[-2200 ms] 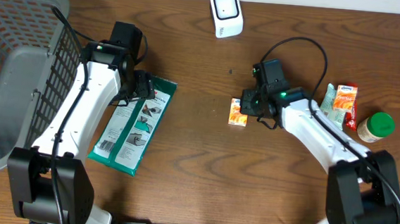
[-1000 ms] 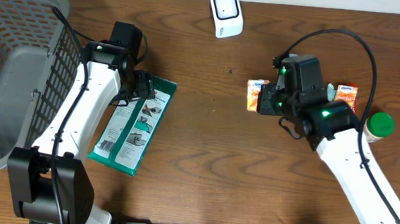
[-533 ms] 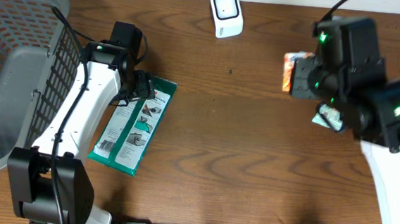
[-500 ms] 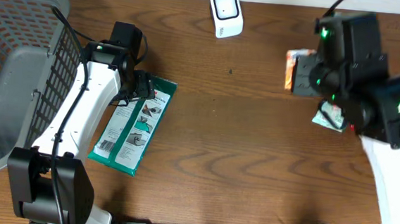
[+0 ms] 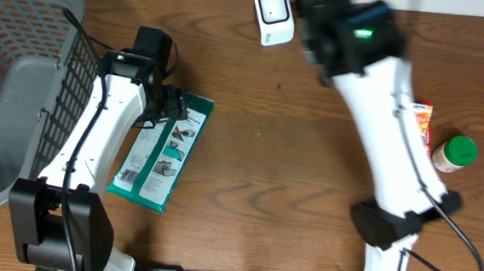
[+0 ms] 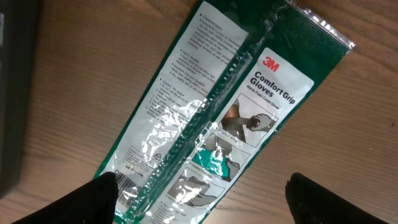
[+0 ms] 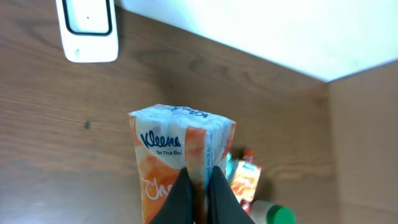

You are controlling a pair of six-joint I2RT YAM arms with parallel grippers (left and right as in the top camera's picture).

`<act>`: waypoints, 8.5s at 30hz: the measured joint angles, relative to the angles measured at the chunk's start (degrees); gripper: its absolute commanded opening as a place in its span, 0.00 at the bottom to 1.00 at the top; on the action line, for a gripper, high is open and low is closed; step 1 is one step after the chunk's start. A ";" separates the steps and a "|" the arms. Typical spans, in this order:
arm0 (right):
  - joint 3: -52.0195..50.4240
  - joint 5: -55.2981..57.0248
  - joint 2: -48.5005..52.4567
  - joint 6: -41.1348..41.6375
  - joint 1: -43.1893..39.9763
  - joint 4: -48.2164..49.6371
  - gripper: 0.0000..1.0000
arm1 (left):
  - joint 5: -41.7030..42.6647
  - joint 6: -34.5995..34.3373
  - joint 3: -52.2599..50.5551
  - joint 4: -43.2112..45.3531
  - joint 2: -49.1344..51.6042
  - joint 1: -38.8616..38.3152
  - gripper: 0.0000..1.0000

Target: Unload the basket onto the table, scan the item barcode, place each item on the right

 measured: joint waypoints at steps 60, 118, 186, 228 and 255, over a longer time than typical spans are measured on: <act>-0.11 4.33 18.93 -19.12 0.52 28.74 0.01 | 0.02 0.00 0.00 -0.07 0.00 0.00 0.87; -55.63 -18.58 -5.27 1.38 -45.83 33.09 0.89 | 0.00 0.00 0.00 -0.02 0.00 0.00 0.87; -68.65 -69.90 -6.67 2.14 -12.09 42.49 0.99 | -9.70 3.26 -5.25 3.50 0.02 0.02 0.09; -68.65 -73.35 -6.67 1.99 -12.09 41.51 0.99 | 21.81 6.10 -10.82 8.07 15.23 5.07 0.08; -72.37 -76.00 -6.67 7.65 -11.43 41.86 0.99 | 10.01 8.17 -20.52 18.10 7.41 5.05 0.14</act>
